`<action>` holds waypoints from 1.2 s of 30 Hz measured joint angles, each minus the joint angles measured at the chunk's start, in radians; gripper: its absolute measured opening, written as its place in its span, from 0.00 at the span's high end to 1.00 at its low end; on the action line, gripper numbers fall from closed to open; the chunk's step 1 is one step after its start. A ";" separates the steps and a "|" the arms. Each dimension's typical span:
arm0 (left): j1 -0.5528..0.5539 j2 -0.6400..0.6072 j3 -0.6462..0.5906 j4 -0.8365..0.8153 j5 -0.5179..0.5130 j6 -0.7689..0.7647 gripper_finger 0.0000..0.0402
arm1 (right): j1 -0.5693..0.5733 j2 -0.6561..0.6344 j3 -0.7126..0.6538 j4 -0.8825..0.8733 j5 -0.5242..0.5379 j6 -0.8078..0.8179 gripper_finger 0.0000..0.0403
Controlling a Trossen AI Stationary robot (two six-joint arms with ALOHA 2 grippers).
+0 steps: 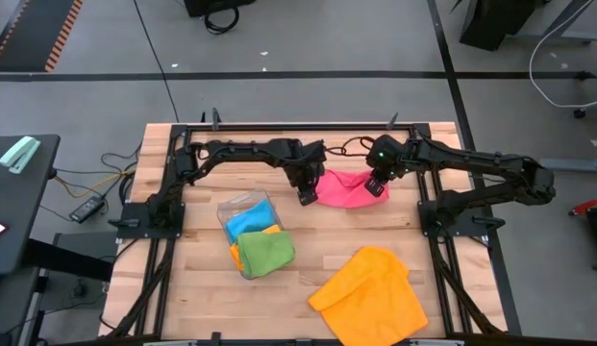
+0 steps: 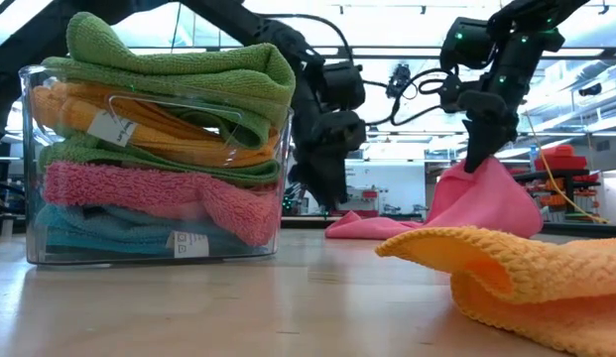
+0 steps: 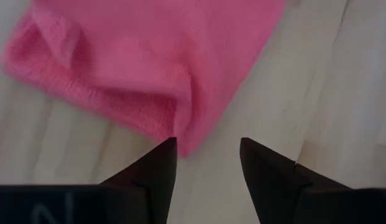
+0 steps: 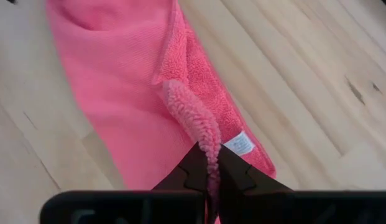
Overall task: Fold microfiber towels
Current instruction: Fold the pink towel
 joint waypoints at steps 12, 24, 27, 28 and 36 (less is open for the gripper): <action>-0.038 0.002 -0.025 0.090 -0.051 0.164 0.57 | 0.002 0.000 0.000 0.028 -0.014 0.014 0.94; -0.050 0.027 -0.025 0.094 -0.175 0.128 0.60 | 0.002 0.000 0.000 0.030 -0.017 0.015 0.94; -0.049 0.027 -0.025 0.094 -0.176 0.098 0.62 | 0.002 0.000 0.000 0.032 -0.017 0.018 0.94; -0.049 0.027 -0.025 0.094 -0.176 0.080 0.63 | 0.002 0.000 0.000 0.032 -0.017 0.019 0.94; -0.050 0.027 -0.025 0.077 -0.265 0.004 0.68 | 0.002 0.000 0.000 0.034 -0.017 0.027 0.94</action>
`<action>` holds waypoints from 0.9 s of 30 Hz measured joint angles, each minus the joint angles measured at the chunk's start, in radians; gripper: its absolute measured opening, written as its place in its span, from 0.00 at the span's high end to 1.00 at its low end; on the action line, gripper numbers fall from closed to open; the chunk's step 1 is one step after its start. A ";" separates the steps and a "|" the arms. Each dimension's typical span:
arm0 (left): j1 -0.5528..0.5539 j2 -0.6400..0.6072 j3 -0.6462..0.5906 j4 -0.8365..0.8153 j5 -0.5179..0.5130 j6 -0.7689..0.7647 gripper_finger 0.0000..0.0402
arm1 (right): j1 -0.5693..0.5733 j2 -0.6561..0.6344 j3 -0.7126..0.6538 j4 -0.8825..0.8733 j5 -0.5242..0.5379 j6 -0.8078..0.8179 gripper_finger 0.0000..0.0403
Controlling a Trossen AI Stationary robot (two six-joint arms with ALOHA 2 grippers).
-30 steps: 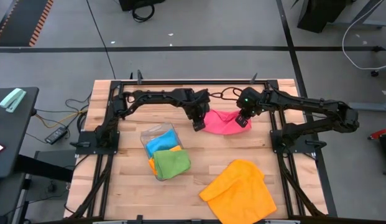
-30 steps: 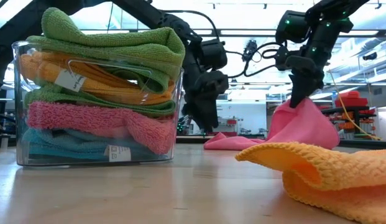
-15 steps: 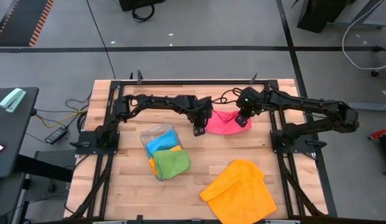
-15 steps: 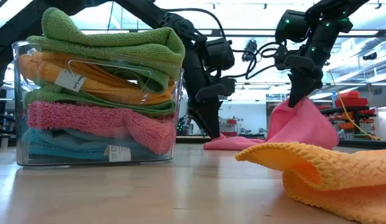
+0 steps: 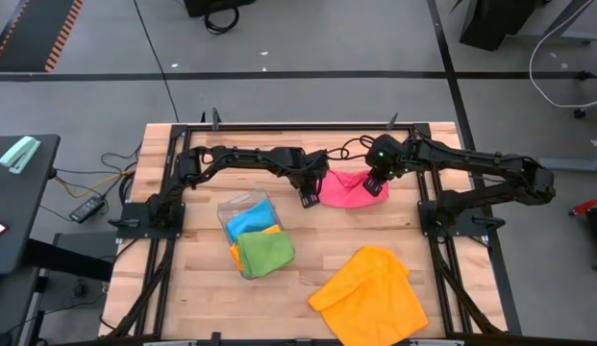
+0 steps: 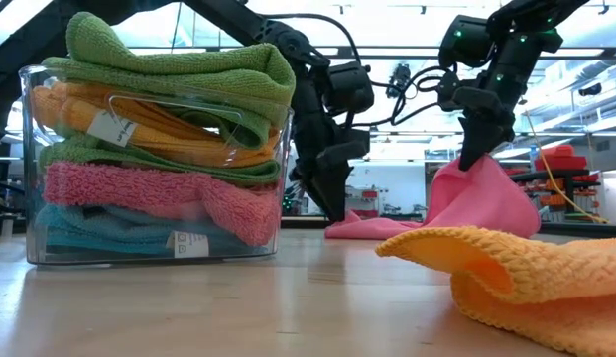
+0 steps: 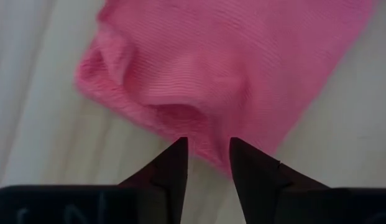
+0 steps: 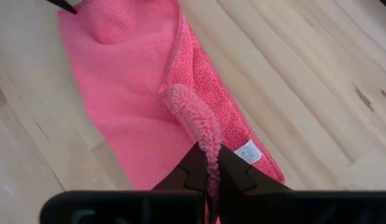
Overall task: Fold microfiber towels
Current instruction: Fold the pink towel
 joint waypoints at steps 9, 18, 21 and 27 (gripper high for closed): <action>-0.002 0.006 0.000 0.065 0.000 0.054 0.68 | 0.000 0.000 0.000 0.002 0.000 0.011 0.94; -0.002 0.012 0.000 0.051 0.003 0.054 0.86 | 0.001 0.000 0.000 0.016 0.000 0.013 0.94; -0.001 0.012 0.000 0.050 0.030 0.054 0.97 | 0.001 0.000 0.000 0.021 0.000 0.013 0.94; 0.008 0.012 0.014 -0.011 0.095 0.053 0.98 | 0.001 0.000 0.000 0.017 -0.011 -0.002 0.94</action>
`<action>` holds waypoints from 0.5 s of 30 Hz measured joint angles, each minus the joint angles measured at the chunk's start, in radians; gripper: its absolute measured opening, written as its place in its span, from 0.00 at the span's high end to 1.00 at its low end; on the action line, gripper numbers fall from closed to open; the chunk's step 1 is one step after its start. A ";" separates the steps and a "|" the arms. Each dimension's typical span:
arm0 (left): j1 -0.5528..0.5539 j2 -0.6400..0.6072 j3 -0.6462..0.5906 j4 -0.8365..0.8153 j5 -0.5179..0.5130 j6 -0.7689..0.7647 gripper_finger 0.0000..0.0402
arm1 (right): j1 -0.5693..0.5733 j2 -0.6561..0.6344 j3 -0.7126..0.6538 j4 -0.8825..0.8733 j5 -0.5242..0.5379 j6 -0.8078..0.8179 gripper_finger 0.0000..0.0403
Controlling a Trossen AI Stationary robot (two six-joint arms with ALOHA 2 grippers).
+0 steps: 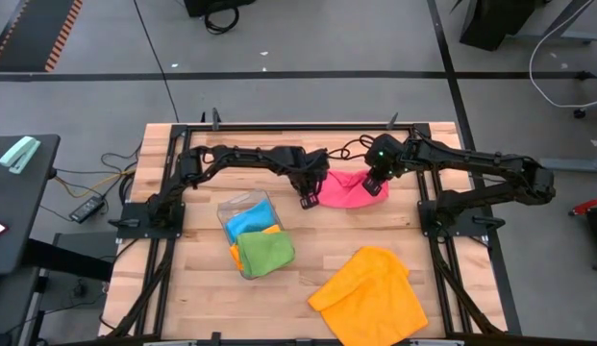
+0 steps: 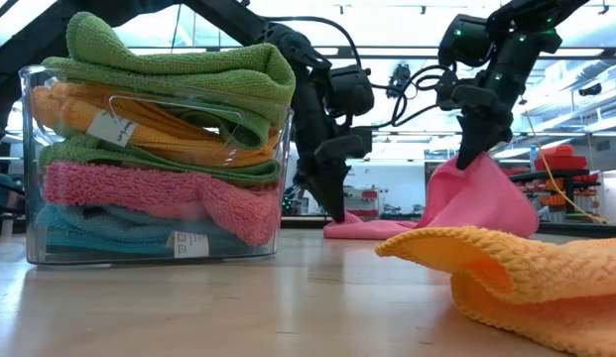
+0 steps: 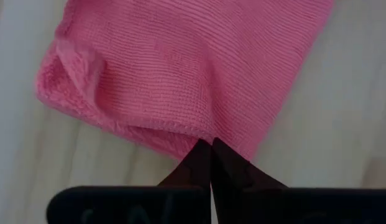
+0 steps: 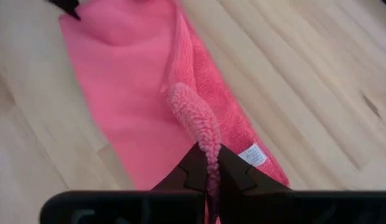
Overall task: Fold microfiber towels
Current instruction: Fold the pink towel
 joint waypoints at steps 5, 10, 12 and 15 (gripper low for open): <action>0.008 -0.002 0.046 -0.099 0.015 0.024 0.98 | 0.000 0.000 0.000 -0.013 -0.022 -0.033 0.94; 0.010 -0.005 0.075 -0.178 0.064 0.028 0.99 | 0.000 0.000 0.000 -0.017 -0.023 -0.037 0.94; 0.010 -0.005 0.075 -0.204 0.063 0.027 0.98 | 0.000 0.000 0.000 -0.020 -0.023 -0.037 0.94; 0.009 -0.005 0.067 -0.210 0.063 0.027 0.95 | 0.000 0.000 0.000 -0.020 -0.026 -0.037 0.94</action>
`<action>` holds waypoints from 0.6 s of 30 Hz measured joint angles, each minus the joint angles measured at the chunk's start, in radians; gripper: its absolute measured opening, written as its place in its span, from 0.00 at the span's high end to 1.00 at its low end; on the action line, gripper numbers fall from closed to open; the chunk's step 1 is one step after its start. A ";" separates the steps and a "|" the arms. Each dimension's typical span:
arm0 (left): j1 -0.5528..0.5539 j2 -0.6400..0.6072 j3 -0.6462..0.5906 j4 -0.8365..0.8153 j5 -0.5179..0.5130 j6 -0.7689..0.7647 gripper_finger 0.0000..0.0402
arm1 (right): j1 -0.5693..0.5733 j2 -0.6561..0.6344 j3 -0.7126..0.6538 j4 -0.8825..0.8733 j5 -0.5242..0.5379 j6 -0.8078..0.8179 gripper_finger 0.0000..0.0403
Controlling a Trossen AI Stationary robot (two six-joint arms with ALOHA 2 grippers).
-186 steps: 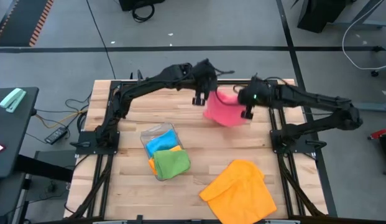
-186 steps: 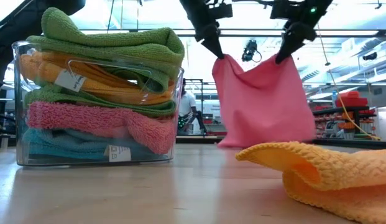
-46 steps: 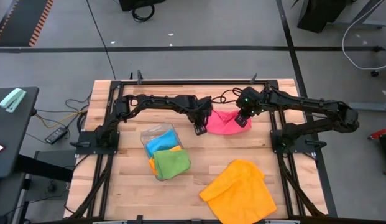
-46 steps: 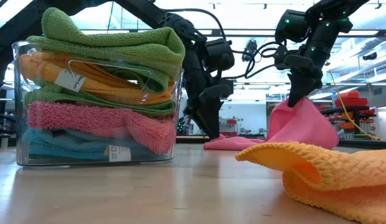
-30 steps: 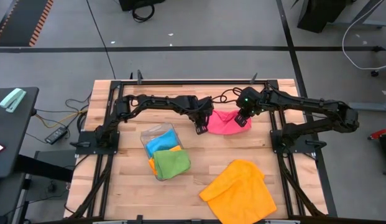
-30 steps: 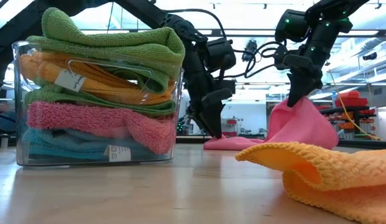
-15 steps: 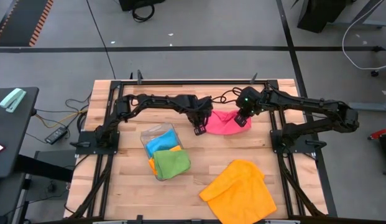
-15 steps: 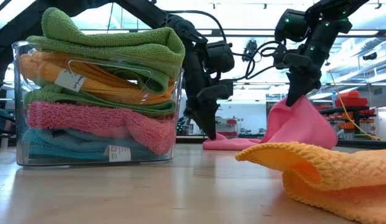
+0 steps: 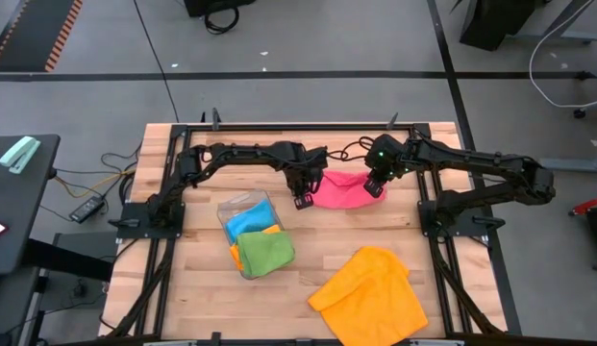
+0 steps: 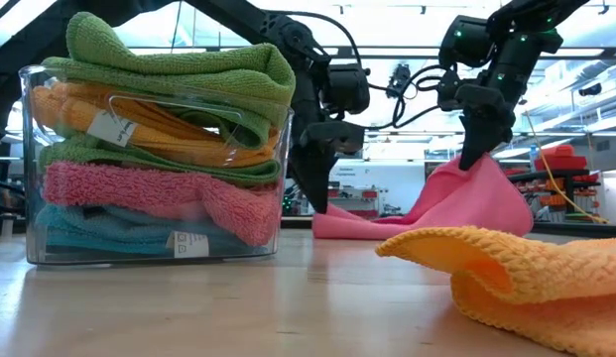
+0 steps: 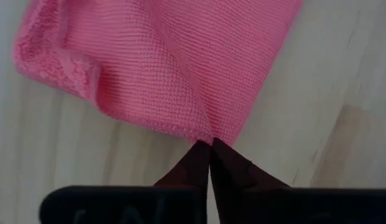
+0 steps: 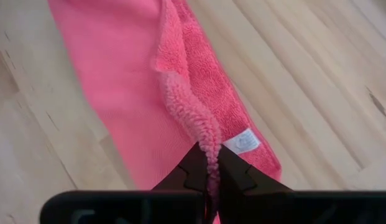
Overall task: Fold microfiber towels
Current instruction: Fold the pink towel
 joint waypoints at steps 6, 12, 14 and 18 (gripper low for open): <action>-0.001 0.000 -0.015 0.032 -0.043 -0.004 0.81 | 0.000 0.000 0.000 -0.007 0.000 0.005 0.94; 0.011 -0.014 0.023 0.030 -0.024 0.006 0.61 | 0.000 0.000 0.000 -0.040 0.000 0.052 0.94; 0.017 -0.027 0.047 0.041 -0.013 0.027 0.56 | 0.000 0.000 0.000 -0.052 0.000 0.088 0.94; 0.022 -0.031 0.073 0.067 -0.012 0.047 0.52 | -0.007 0.000 0.000 -0.073 0.000 0.160 0.94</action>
